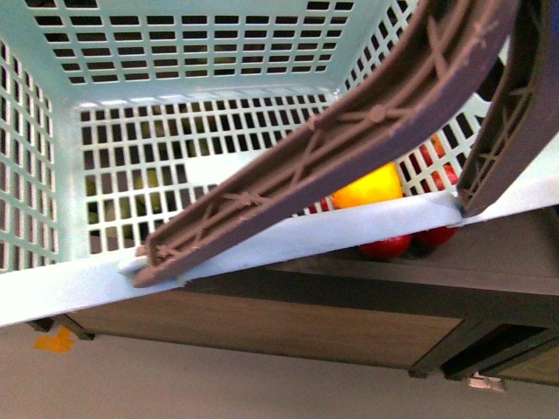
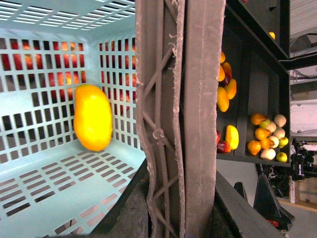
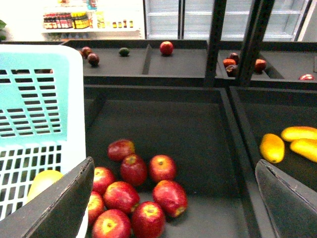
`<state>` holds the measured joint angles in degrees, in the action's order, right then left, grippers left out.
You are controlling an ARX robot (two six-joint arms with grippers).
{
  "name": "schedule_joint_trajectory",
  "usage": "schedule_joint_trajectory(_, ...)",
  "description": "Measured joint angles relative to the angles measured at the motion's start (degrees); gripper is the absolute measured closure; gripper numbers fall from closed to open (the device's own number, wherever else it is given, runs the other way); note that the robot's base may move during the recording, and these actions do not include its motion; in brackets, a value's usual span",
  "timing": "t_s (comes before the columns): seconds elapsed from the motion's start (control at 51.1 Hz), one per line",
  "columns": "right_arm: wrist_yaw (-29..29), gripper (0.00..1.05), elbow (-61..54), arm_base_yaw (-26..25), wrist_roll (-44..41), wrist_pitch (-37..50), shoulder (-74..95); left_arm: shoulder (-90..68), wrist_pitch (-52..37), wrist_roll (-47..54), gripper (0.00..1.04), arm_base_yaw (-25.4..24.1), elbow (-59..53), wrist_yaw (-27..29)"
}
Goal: Pick mango and avocado into basket
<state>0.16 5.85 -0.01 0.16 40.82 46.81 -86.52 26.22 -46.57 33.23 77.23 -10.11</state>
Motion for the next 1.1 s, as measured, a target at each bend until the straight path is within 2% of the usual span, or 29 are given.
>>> schedule_joint_trajectory(1.097,-0.1,0.09,0.0,0.0,0.0,0.0,0.0,0.0,0.0,0.2,0.85,-0.4,0.0,0.2)
